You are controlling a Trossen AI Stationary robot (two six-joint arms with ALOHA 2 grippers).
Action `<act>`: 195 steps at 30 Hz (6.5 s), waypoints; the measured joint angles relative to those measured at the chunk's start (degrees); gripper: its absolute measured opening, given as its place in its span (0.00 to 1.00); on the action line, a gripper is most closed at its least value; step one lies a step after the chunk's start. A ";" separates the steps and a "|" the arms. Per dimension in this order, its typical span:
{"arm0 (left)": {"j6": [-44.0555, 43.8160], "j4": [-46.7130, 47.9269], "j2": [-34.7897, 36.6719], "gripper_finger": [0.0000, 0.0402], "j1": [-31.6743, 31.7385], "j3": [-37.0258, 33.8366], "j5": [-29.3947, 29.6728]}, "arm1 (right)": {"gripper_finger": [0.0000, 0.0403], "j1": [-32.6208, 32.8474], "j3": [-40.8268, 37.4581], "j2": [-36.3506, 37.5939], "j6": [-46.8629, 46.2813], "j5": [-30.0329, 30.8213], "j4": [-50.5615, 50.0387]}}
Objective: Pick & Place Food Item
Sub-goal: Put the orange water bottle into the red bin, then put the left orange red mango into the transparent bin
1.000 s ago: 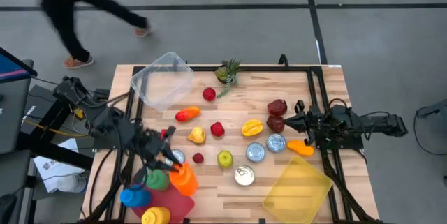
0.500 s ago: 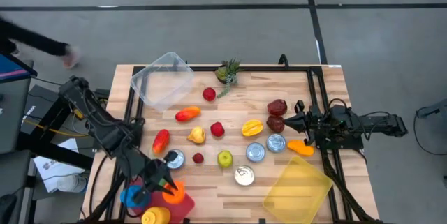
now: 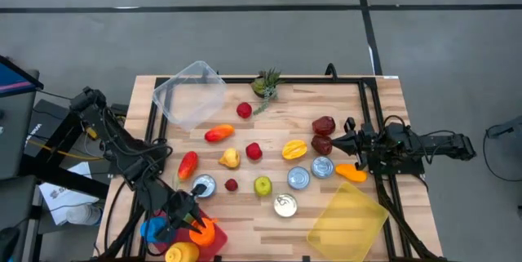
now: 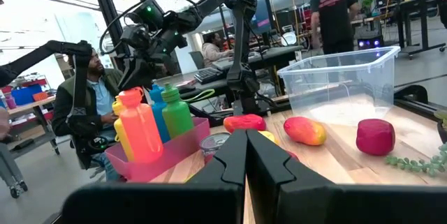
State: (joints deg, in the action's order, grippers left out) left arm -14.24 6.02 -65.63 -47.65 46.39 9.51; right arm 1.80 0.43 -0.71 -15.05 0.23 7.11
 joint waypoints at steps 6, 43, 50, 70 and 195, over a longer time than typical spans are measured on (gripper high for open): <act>0.00 -4.53 0.00 0.16 -0.51 -3.61 1.16 | 0.00 0.00 0.00 0.00 0.01 0.00 0.00; 0.46 -4.80 -2.37 0.16 -2.66 -4.07 3.74 | 0.00 -0.02 -0.04 -0.02 0.00 0.00 0.02; 0.46 -4.72 -2.36 0.16 -2.69 -4.07 4.29 | 0.00 -0.02 -0.04 -0.02 0.00 -0.01 0.00; 0.37 -4.63 -2.35 0.45 -2.72 -4.07 3.77 | 0.00 -0.02 -0.04 -0.02 0.01 0.00 0.01; -55.21 47.94 -6.13 0.60 37.11 -10.84 -11.34 | 0.00 -0.02 -0.04 -0.02 0.00 0.00 0.00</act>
State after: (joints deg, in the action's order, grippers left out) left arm -69.45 53.96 -71.76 -10.55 35.55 -1.82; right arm 1.78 0.38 -0.73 -15.05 0.23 7.11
